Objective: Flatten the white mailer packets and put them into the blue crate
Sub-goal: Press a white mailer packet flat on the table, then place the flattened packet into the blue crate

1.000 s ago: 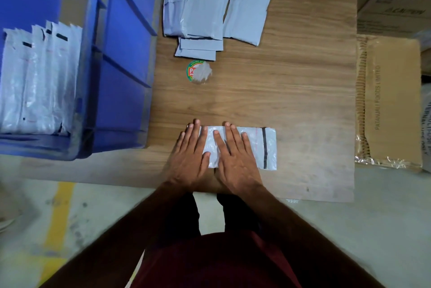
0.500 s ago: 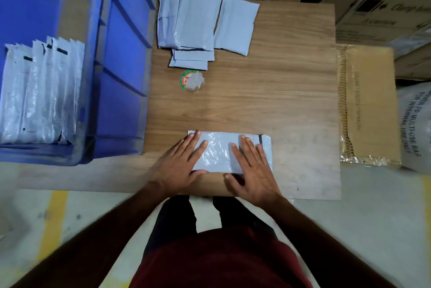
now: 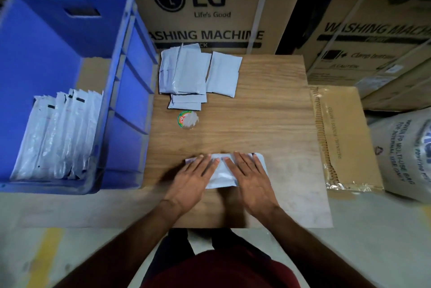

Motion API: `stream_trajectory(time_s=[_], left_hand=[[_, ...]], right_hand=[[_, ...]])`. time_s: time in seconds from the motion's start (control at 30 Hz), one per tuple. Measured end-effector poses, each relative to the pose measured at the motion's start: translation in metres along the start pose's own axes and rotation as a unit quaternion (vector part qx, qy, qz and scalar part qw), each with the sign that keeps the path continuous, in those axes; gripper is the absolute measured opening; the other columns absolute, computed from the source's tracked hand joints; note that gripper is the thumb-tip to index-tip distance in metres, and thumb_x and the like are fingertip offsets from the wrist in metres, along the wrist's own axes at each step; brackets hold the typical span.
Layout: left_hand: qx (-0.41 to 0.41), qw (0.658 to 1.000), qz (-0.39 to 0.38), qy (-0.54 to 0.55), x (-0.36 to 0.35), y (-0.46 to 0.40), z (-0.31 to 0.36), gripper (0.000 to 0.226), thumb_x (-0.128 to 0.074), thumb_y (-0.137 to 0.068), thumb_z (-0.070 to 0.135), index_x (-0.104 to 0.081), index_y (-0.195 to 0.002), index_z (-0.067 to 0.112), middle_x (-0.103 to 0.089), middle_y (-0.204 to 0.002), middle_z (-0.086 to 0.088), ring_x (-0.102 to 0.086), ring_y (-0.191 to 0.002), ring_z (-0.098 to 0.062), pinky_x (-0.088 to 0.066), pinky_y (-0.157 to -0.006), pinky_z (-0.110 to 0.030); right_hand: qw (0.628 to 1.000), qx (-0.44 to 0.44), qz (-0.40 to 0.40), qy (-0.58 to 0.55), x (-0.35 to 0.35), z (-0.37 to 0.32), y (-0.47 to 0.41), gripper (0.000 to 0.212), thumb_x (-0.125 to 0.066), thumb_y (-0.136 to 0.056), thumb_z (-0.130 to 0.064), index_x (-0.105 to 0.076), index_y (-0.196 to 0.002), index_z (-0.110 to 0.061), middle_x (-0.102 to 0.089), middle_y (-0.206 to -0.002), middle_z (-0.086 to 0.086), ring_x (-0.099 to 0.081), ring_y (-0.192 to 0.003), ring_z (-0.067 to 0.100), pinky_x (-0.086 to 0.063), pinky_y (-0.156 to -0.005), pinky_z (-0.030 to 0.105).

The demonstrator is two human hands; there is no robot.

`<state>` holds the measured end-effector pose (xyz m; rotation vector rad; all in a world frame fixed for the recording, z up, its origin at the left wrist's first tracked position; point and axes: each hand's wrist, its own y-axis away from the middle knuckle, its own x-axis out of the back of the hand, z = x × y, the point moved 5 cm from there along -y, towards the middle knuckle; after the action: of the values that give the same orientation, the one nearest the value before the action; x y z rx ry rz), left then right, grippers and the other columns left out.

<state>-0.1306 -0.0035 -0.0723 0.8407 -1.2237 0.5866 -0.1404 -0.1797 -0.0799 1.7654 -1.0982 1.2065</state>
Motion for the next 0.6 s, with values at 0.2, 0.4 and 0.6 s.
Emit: stream_trajectory(time_s=[0.2,0.4,0.6], left_hand=[[0.005,0.995,0.095,-0.039,0.086,-0.015,0.000,0.070,-0.034,-0.075,0.008,-0.061,-0.140,0.014,-0.059,-0.143,-0.014,-0.062,-0.126,-0.029,-0.053,-0.101,-0.040],[0.036,0.978,0.178,-0.107,0.174,-0.017,-0.017,0.072,-0.063,-0.069,0.014,-0.060,-0.141,0.011,-0.055,-0.146,-0.018,-0.058,-0.130,-0.033,-0.037,-0.114,-0.043],[0.037,0.975,0.183,-0.123,0.218,0.001,-0.047,0.072,-0.075,-0.062,0.004,-0.068,-0.132,0.013,-0.061,-0.139,-0.016,-0.065,-0.121,-0.032,-0.054,-0.095,-0.046]], right_hand=[[0.994,-0.050,0.094,0.025,0.076,0.011,-0.008,0.061,-0.034,-0.091,-0.016,-0.049,-0.150,-0.018,-0.051,-0.151,0.007,-0.047,-0.141,0.027,-0.021,-0.121,0.048],[0.984,-0.026,0.177,0.015,0.137,-0.005,-0.045,0.062,-0.053,-0.089,-0.005,-0.049,-0.149,-0.018,-0.050,-0.151,0.006,-0.044,-0.142,0.027,-0.025,-0.122,0.052],[0.976,-0.004,0.217,0.032,0.167,-0.047,-0.074,0.064,-0.046,-0.090,-0.006,-0.044,-0.153,-0.018,-0.045,-0.156,0.008,-0.038,-0.147,0.027,-0.025,-0.121,0.054]])
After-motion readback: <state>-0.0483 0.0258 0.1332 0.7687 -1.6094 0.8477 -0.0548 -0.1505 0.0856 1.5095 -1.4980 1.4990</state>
